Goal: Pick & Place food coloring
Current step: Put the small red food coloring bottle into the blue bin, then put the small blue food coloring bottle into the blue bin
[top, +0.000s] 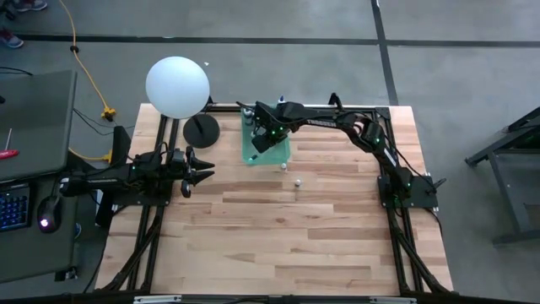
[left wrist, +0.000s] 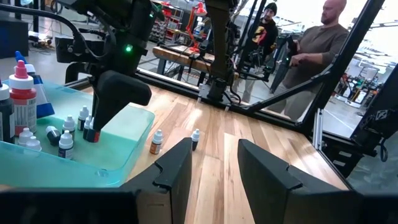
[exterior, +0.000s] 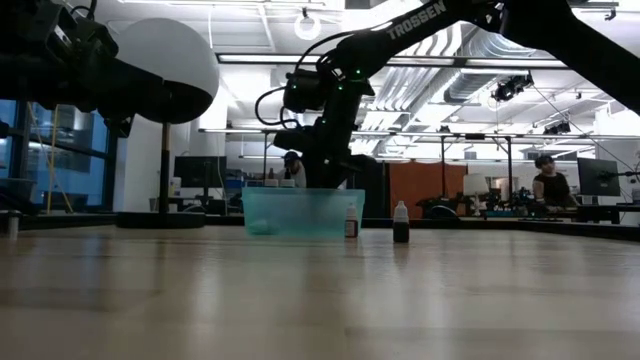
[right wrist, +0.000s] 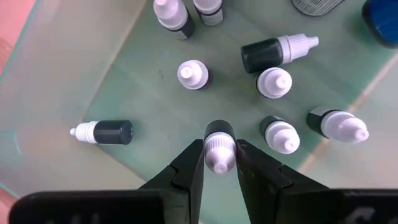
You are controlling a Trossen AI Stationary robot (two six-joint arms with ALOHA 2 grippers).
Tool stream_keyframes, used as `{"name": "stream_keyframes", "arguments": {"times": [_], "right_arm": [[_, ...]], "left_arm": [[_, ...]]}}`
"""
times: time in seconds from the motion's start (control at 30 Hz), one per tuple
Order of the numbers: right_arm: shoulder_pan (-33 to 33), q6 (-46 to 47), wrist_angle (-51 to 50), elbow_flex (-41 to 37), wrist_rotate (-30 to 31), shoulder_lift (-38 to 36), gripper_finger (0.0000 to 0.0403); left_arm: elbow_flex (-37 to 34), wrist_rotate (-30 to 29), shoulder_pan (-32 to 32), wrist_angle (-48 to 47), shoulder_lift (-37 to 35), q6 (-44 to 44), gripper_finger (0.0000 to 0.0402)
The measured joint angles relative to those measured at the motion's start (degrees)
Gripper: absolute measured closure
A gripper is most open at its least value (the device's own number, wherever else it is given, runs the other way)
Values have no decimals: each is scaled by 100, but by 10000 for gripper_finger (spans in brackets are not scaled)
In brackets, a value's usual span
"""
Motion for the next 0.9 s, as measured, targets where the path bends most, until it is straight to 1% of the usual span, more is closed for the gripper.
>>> {"name": "stream_keyframes", "arguments": {"times": [0.77,0.9], "right_arm": [[-33,-9,5,8,-19,-30,315],[-81,-96,-94,162,-44,-87,315]], "left_arm": [[1,0,-1,0,0,1,273],[0,2,0,0,-1,2,273]]}}
